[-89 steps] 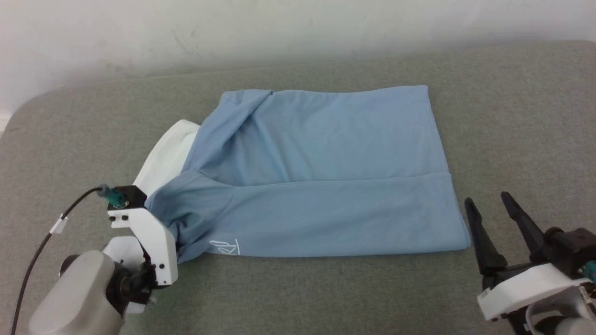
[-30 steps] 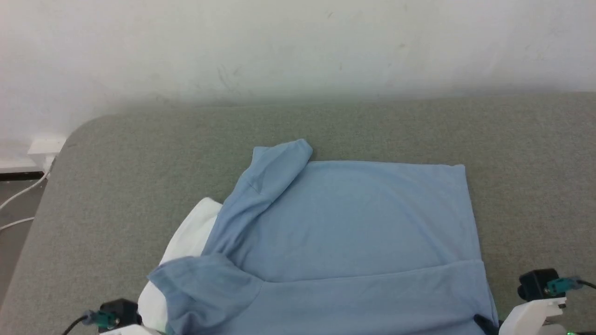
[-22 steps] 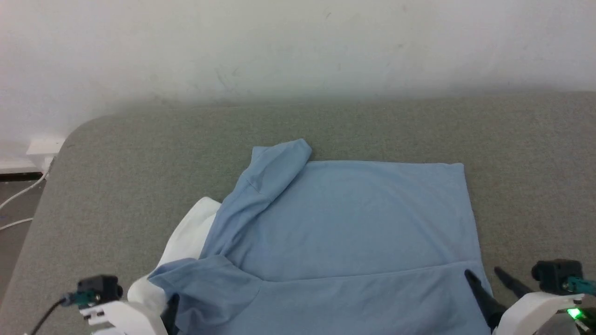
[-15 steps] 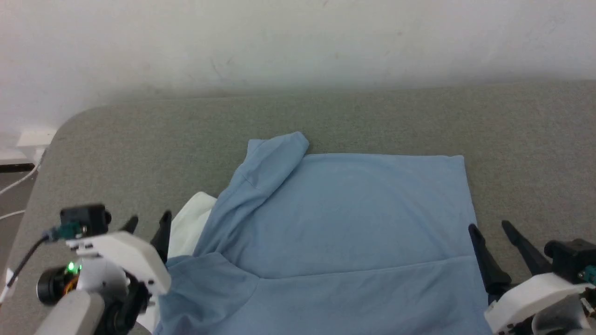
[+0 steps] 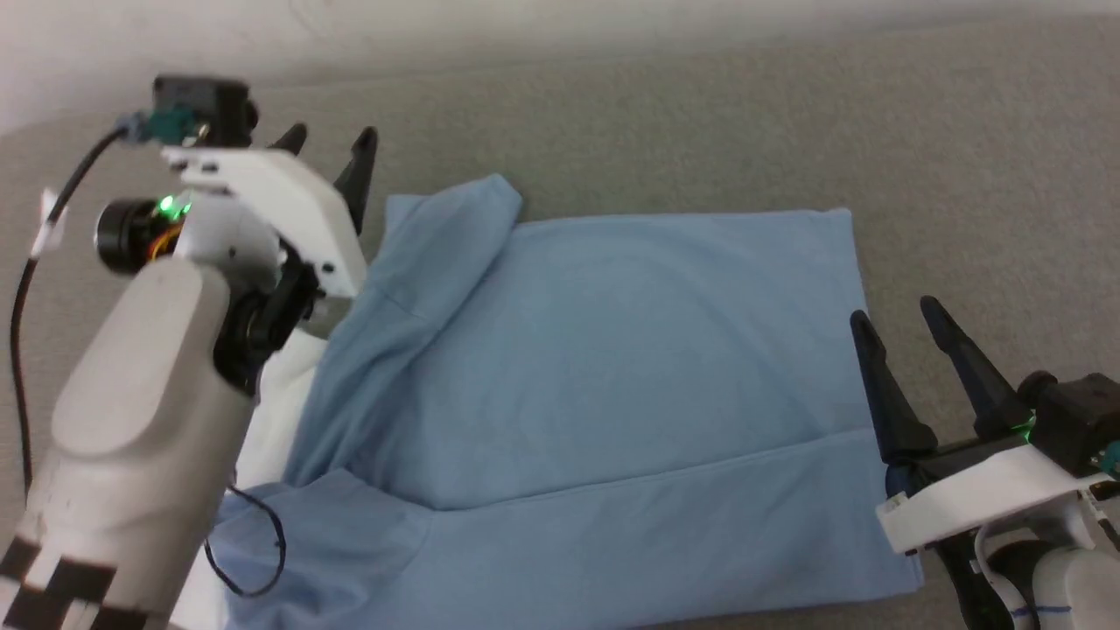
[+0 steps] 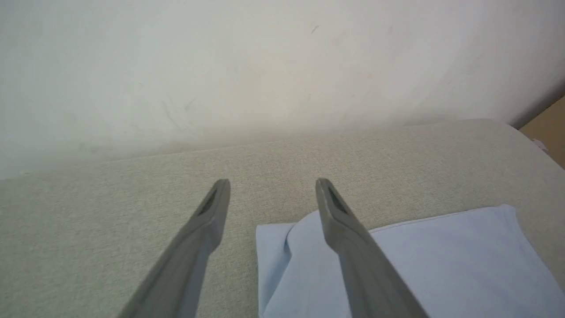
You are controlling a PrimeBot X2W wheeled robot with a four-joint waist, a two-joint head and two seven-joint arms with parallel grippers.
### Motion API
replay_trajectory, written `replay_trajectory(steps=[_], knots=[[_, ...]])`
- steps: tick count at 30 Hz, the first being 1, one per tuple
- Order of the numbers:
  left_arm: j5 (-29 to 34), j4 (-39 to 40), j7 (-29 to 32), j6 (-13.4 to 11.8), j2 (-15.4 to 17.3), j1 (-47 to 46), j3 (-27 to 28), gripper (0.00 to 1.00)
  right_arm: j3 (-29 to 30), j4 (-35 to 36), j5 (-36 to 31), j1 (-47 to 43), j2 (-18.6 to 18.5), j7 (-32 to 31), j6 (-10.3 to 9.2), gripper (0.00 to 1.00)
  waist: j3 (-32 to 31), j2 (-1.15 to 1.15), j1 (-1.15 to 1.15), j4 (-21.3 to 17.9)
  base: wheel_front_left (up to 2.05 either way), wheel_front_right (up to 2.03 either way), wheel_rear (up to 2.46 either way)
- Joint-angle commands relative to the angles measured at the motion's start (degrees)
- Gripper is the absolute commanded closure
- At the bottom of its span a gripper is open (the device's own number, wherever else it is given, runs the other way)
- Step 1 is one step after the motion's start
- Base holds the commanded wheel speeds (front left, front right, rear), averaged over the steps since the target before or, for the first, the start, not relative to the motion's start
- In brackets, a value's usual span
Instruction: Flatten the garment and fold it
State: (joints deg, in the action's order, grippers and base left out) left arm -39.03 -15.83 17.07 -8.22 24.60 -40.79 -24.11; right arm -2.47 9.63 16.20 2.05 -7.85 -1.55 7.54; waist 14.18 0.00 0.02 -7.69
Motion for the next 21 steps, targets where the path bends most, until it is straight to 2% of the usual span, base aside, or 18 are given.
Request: replay_trajectory(steps=[1,7,11,21], knots=[[0.2,-2.7,1.7,1.6,-0.7,-2.9,-1.1,0.0,-0.2,0.0,0.0,1.0,0.3,0.0,-0.05,0.0,5.2,0.0,-0.02,-4.7,0.0,0.0,0.0],[-1.6,-14.7,11.7,7.9,-1.8,-12.7,-4.6,0.0,-1.2,-1.1,0.3,2.9,0.2,0.2,-0.05,0.0,7.9,0.0,-0.02,-7.2,0.0,0.0,0.0],[-1.9,-20.8,17.7,10.7,-1.8,-17.3,-6.5,0.0,-2.1,-1.7,0.8,4.1,0.1,0.4,-0.05,0.0,9.4,0.0,-0.02,-8.6,0.0,0.0,0.0],[-0.4,-31.7,26.4,12.9,-1.2,-21.9,-10.8,0.0,-4.1,-3.4,3.1,6.1,0.2,0.8,-0.05,0.0,13.2,0.0,-0.02,-11.5,0.0,0.0,0.0]])
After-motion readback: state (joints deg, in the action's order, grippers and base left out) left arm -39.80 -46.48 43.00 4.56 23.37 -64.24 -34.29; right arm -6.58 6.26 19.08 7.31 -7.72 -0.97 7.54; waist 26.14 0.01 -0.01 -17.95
